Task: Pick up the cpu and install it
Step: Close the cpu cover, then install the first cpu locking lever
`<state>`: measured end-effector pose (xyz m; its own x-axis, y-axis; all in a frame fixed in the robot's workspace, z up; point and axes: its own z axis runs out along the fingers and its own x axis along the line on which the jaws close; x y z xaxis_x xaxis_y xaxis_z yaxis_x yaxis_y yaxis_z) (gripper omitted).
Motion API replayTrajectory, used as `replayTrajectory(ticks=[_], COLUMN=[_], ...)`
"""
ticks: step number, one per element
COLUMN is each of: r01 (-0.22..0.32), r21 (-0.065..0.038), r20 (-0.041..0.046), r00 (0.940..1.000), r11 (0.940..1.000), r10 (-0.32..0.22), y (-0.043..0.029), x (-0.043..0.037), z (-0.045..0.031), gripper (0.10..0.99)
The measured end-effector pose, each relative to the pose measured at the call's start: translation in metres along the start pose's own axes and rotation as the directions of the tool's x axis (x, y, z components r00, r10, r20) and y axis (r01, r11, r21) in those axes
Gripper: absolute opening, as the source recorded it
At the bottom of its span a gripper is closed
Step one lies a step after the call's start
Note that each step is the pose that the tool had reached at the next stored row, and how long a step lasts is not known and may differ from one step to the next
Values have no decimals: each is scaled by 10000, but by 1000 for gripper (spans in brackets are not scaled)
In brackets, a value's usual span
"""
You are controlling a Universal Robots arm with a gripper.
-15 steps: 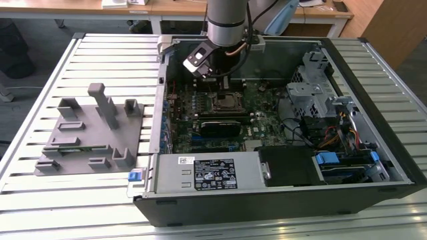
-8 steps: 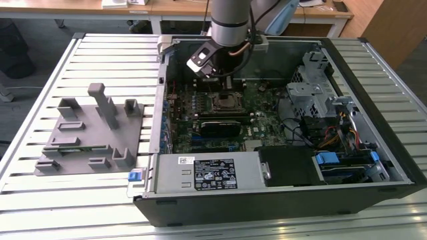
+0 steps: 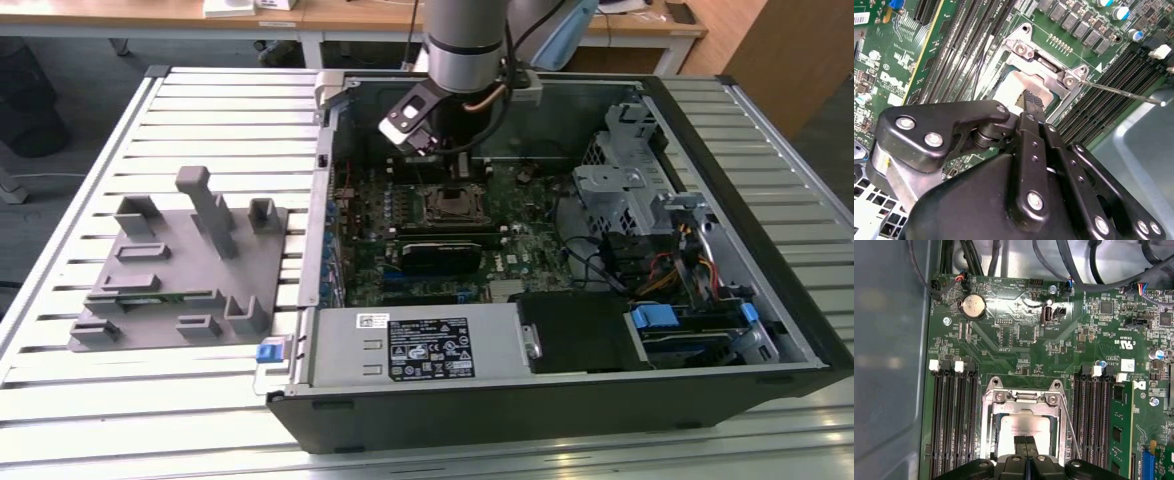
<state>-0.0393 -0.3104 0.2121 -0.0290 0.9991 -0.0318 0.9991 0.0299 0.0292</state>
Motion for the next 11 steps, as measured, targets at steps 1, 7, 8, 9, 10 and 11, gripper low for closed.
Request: replayTrajectory(ticks=[1, 7, 8, 9, 10, 11], r01=[-1, -1, -1, -1, -1, -1], r21=[0, 2, 1, 1, 0, -1], r20=[0, 2, 1, 0, 0, 0], r00=[10000, 10000, 10000, 10000, 10000, 10000], r11=[10000, 10000, 10000, 10000, 10000, 10000], r10=[1, 1, 1, 1, 1, 1], y=[6, 14, 15, 15, 15, 16], x=[0, 0, -1, -1, -2, -2], z=[0, -8, -18, -31, -48, -67], gripper=[106, 106, 106, 106, 106, 106])
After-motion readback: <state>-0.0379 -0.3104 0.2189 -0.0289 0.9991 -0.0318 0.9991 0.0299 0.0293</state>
